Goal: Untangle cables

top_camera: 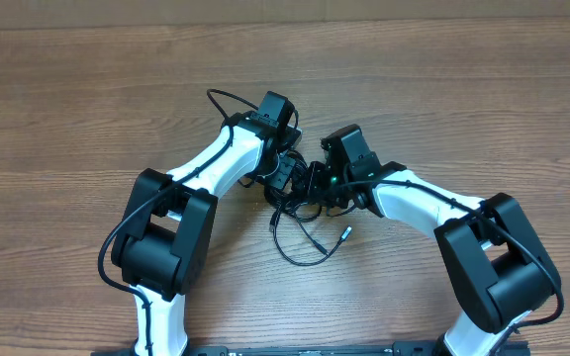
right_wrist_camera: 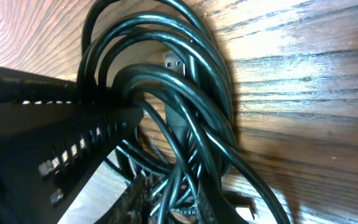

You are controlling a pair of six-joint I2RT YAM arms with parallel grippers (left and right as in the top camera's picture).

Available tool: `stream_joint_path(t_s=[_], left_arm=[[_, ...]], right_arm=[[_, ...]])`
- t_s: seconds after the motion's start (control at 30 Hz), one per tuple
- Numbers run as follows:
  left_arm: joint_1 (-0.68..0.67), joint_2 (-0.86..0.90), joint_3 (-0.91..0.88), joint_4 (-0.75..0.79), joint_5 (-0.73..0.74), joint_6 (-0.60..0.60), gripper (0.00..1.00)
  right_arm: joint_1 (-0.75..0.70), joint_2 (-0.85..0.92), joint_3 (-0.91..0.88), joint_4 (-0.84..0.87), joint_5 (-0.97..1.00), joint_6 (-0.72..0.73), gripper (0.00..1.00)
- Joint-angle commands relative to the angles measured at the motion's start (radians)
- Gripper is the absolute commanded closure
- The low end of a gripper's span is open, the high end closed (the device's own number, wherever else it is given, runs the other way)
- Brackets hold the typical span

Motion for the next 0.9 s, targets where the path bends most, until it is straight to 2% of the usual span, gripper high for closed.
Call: stream_joint_path(t_s=[0.0, 0.33, 0.63, 0.87], left_arm=[[0.001, 0.038, -0.038, -0.015, -0.031, 0.044, 0.87], [0.001, 0.037, -0.026, -0.032, 0.011, 0.101, 0.91], [0.001, 0.037, 0.087, -0.128, 0.314, 0.25, 0.91], [0.009, 0.037, 0.093, -0.174, 0.328, 0.313, 0.91]], right_arm=[[0.034, 0.004, -0.004, 0.015, 0.138, 0.018, 0.79], [0.092, 0.004, -0.004, 0.054, 0.262, 0.049, 0.84], [0.092, 0.007, -0.004, 0.053, 0.266, 0.049, 0.87], [0.092, 0.008, -0.004, 0.024, 0.309, 0.095, 0.89]])
